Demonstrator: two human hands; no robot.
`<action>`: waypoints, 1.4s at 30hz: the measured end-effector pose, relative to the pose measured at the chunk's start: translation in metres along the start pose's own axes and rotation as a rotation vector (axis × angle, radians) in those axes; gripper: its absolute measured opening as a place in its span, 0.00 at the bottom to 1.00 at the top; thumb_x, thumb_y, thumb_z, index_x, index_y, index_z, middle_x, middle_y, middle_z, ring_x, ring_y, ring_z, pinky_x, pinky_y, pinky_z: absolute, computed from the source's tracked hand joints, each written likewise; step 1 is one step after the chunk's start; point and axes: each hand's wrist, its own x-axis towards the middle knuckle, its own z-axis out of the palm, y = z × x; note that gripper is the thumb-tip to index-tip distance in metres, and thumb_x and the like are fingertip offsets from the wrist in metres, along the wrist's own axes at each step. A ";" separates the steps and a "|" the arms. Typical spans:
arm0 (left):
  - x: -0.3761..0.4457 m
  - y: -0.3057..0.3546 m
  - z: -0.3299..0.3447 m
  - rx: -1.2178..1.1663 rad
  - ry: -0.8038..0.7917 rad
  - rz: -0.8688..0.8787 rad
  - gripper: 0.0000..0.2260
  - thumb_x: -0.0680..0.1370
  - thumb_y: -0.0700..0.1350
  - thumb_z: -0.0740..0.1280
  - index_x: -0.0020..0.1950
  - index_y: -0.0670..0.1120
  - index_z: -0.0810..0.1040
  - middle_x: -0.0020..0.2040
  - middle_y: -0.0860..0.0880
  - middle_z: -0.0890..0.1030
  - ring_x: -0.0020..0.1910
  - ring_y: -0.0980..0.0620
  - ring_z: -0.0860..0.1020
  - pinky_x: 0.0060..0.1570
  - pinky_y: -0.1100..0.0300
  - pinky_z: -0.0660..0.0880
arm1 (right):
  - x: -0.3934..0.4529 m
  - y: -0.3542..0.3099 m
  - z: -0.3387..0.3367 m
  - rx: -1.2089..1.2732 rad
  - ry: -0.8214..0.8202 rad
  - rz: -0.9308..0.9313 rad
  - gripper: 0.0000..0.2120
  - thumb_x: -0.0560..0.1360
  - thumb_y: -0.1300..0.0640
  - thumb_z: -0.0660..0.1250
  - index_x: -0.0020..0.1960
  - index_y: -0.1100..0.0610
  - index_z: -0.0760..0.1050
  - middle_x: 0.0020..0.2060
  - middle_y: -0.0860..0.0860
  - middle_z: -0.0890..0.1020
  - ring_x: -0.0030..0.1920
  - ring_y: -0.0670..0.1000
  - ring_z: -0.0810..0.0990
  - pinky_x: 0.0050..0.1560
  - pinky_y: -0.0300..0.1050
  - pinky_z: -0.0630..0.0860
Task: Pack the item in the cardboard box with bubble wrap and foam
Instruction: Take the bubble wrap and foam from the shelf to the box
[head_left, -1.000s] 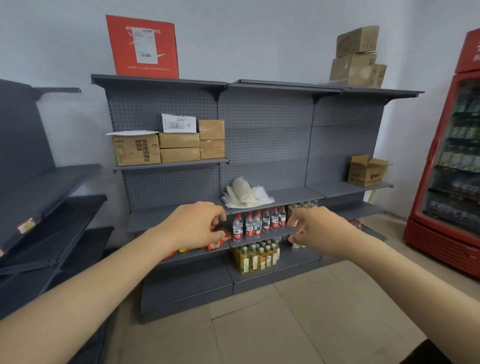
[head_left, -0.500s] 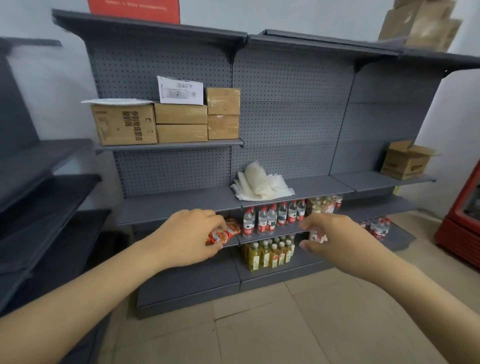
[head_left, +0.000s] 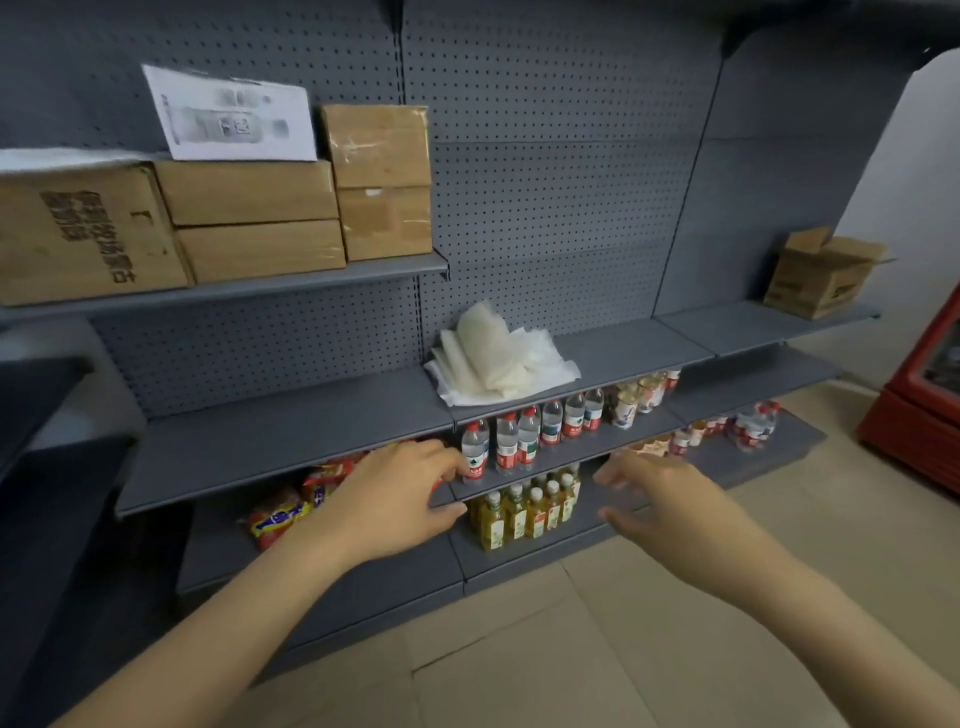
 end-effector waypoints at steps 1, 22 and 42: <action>0.017 -0.005 0.006 -0.011 0.001 -0.003 0.17 0.76 0.56 0.66 0.64 0.58 0.73 0.59 0.59 0.77 0.57 0.59 0.75 0.53 0.64 0.70 | 0.017 0.007 0.001 -0.006 -0.002 0.001 0.14 0.75 0.48 0.66 0.61 0.44 0.72 0.57 0.44 0.78 0.52 0.45 0.78 0.54 0.46 0.77; 0.315 -0.159 0.066 -0.092 -0.067 -0.159 0.18 0.76 0.58 0.64 0.65 0.56 0.72 0.61 0.59 0.75 0.60 0.59 0.74 0.57 0.62 0.70 | 0.366 0.107 0.024 0.003 -0.137 -0.019 0.14 0.75 0.51 0.67 0.60 0.45 0.73 0.58 0.42 0.78 0.55 0.47 0.79 0.53 0.42 0.77; 0.582 -0.219 0.127 -0.345 -0.065 -0.430 0.19 0.72 0.59 0.65 0.60 0.54 0.76 0.54 0.62 0.74 0.54 0.58 0.75 0.52 0.65 0.73 | 0.657 0.233 0.029 0.084 -0.288 -0.132 0.16 0.77 0.47 0.64 0.64 0.44 0.70 0.59 0.43 0.77 0.58 0.45 0.77 0.57 0.43 0.76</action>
